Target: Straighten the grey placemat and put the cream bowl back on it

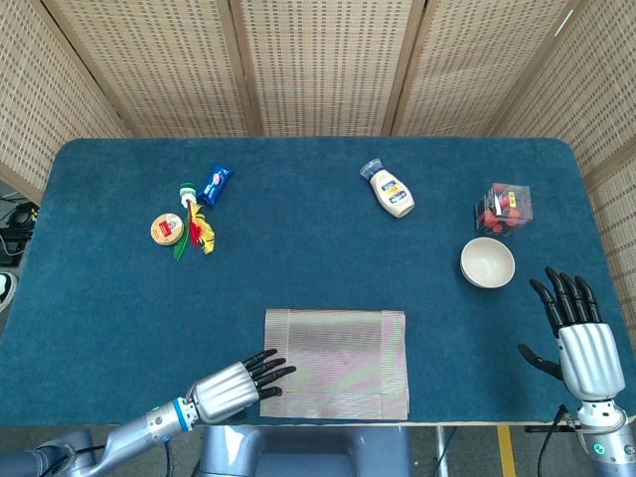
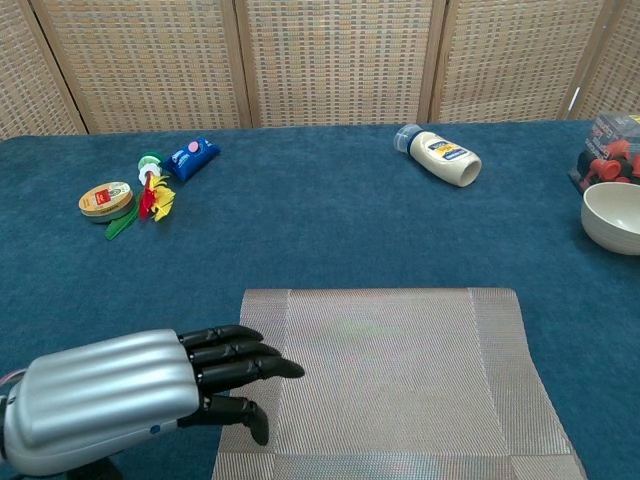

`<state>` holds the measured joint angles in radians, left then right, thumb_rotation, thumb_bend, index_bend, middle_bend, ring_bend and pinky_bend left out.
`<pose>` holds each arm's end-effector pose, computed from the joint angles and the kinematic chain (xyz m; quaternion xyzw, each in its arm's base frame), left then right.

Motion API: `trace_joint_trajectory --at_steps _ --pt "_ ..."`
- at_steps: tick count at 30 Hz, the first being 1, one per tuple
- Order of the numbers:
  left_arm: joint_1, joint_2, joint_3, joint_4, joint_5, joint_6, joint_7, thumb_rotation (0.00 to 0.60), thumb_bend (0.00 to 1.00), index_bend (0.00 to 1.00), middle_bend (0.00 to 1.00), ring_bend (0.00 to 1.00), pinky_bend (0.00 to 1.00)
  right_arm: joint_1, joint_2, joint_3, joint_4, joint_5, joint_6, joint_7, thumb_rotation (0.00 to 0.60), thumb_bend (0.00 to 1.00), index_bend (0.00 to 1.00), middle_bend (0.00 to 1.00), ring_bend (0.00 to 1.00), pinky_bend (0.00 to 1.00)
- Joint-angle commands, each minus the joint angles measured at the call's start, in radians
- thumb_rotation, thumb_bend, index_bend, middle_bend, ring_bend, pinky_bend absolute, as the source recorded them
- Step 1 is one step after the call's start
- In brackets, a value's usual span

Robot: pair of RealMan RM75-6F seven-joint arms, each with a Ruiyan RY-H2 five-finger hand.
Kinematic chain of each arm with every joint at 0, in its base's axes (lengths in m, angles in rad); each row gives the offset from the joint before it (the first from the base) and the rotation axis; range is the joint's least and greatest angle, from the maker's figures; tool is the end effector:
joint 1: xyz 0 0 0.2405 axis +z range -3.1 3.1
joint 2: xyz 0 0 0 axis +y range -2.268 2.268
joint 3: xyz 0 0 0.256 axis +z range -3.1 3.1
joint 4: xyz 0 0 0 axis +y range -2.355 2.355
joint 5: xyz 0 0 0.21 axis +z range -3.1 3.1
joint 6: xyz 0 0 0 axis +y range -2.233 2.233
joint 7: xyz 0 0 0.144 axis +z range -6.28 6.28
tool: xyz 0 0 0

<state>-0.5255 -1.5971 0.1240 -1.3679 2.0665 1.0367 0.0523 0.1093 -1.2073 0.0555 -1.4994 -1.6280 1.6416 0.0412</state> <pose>-0.1777 0.1867 -0.0667 -0.8905 -0.1951 -0.3794 0.1579 -0.2944 -0.1875 0.1546 0.5975 -0.3117 0.4713 0.5689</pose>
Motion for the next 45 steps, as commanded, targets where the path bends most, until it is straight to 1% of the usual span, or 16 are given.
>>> trace_joint_trajectory --at_steps 1,7,17,24,30,45 --pt "-0.024 -0.034 0.000 0.033 -0.016 -0.009 0.002 0.600 0.19 0.29 0.00 0.00 0.00 0.000 -0.001 0.002 0.001 -0.001 -0.001 0.002 0.600 0.00 0.14 0.00 0.00 0.00" --pt "-0.057 -0.070 0.002 0.059 -0.035 -0.019 -0.004 0.600 0.19 0.29 0.00 0.00 0.00 -0.002 -0.001 0.006 0.002 -0.002 -0.001 0.002 0.600 0.00 0.14 0.00 0.00 0.00" --pt "-0.094 -0.099 0.021 0.054 -0.068 -0.027 0.015 0.600 0.19 0.29 0.00 0.00 0.00 -0.004 0.003 0.010 -0.004 -0.006 -0.002 0.003 0.600 0.00 0.15 0.00 0.00 0.00" --pt "-0.114 -0.118 0.026 0.041 -0.083 -0.034 0.043 0.600 0.30 0.31 0.00 0.00 0.00 -0.007 0.006 0.011 -0.009 -0.011 0.001 0.004 0.600 0.00 0.16 0.00 0.00 0.00" --pt "-0.124 -0.126 0.031 0.035 -0.107 -0.042 0.063 0.600 0.33 0.31 0.00 0.00 0.00 -0.009 0.008 0.010 -0.014 -0.019 0.005 0.004 0.600 0.00 0.16 0.00 0.00 0.00" --pt "-0.140 -0.145 0.060 0.013 -0.134 -0.039 0.054 0.600 0.33 0.31 0.00 0.00 0.00 -0.013 0.013 0.012 -0.023 -0.027 0.010 0.003 0.600 0.00 0.19 0.00 0.00 0.00"
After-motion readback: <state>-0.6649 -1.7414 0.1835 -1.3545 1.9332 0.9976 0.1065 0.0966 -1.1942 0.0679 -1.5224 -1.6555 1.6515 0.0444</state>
